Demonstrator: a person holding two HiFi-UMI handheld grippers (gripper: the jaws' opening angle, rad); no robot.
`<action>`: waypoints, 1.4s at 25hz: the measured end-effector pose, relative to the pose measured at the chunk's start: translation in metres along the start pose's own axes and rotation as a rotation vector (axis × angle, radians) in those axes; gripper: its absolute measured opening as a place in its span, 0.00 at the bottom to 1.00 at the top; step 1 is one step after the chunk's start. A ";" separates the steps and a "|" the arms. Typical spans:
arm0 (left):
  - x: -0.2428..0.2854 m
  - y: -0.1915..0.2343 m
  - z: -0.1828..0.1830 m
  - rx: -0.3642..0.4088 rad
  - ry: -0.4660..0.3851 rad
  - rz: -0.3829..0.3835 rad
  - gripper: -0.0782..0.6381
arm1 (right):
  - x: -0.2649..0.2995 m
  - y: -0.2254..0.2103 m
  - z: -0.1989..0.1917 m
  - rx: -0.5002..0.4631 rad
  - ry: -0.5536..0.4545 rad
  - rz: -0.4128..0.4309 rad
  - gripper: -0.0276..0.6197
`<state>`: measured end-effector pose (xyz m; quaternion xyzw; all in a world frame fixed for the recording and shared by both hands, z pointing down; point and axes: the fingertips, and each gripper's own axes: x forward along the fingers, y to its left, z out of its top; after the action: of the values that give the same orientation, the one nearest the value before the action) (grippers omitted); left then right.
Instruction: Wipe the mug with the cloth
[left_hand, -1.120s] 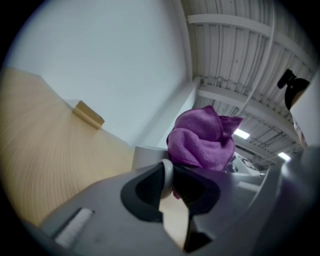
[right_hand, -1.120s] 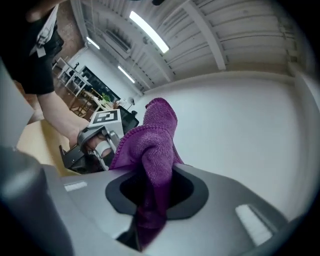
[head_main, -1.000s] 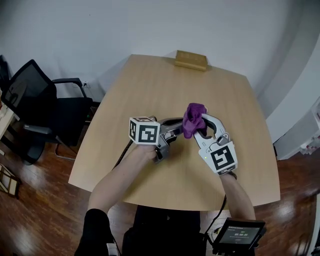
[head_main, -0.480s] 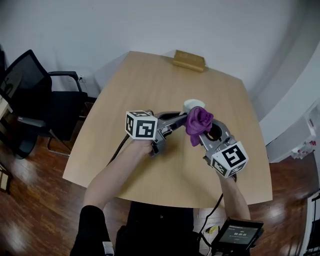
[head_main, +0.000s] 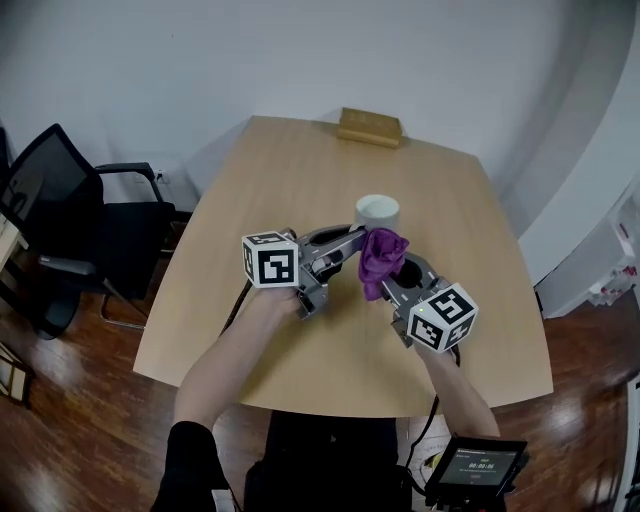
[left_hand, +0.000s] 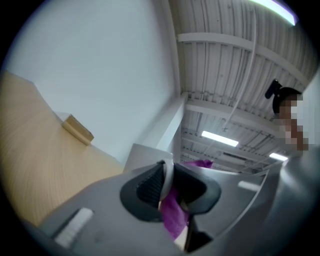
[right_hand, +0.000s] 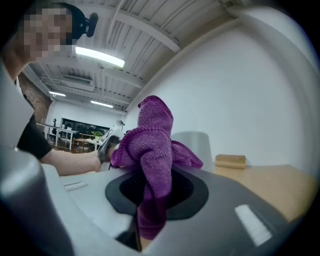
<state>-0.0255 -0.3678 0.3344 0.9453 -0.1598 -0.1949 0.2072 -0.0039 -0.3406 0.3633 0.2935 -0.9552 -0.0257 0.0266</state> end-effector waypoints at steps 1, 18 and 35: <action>-0.001 0.000 0.002 0.000 -0.009 -0.003 0.23 | -0.003 0.000 -0.014 0.016 0.036 0.006 0.14; -0.003 -0.021 0.009 0.022 -0.003 -0.111 0.23 | -0.007 -0.001 0.045 -0.345 -0.057 -0.094 0.14; -0.013 -0.064 0.017 0.091 -0.038 -0.355 0.22 | -0.041 0.009 0.112 -0.390 -0.269 -0.071 0.14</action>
<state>-0.0301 -0.3137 0.2951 0.9632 -0.0030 -0.2388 0.1236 0.0171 -0.3066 0.2512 0.3099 -0.9163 -0.2494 -0.0456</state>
